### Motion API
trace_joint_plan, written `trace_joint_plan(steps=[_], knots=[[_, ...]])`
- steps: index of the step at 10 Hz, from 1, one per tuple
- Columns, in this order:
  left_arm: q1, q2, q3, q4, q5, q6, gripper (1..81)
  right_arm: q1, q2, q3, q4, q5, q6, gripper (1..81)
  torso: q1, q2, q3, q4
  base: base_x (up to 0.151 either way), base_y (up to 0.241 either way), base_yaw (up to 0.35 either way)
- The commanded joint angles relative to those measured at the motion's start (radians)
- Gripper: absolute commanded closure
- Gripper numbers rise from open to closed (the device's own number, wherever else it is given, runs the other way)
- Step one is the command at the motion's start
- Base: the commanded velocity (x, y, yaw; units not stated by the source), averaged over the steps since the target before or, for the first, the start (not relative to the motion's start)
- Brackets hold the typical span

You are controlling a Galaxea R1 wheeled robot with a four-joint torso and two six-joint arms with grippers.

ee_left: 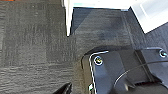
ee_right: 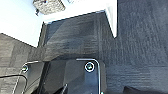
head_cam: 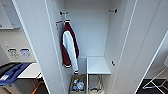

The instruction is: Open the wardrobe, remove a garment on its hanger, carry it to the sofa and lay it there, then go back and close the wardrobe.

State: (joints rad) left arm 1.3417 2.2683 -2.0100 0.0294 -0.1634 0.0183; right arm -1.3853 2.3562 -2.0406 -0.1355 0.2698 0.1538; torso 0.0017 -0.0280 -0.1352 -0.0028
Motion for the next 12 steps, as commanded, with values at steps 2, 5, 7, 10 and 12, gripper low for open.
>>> trace_joint_plan(steps=[2,5,7,10,12], knots=[[-0.216,-0.222,0.079,-0.008,-0.028,-0.214,1.0,0.217,-0.167,-0.041,0.019,0.042,0.185,1.0,0.0,0.0,0.0,0.0,0.0,0.0,0.0],[-0.366,-0.277,0.079,-0.009,-0.001,-0.334,1.0,0.343,-0.162,-0.181,0.019,0.017,0.295,1.0,0.0,0.0,0.0,0.0,0.0,0.0,0.0],[-0.503,-0.298,0.076,-0.008,0.127,-0.351,1.0,0.424,-0.157,-0.284,0.019,-0.018,0.361,1.0,0.001,0.001,-0.001,0.0,0.0,0.0,0.0],[-0.685,-0.28,0.039,-0.022,0.285,-0.359,1.0,0.545,-0.157,-0.412,0.019,-0.077,0.424,1.0,0.001,0.002,-0.001,0.0,0.0,0.0,0.0],[-0.764,-0.246,-0.015,-0.058,0.35,-0.359,1.0,0.634,-0.144,-0.433,0.019,-0.106,0.519,1.0,0.002,0.002,-0.002,0.0,0.0,0.0,0.0]])
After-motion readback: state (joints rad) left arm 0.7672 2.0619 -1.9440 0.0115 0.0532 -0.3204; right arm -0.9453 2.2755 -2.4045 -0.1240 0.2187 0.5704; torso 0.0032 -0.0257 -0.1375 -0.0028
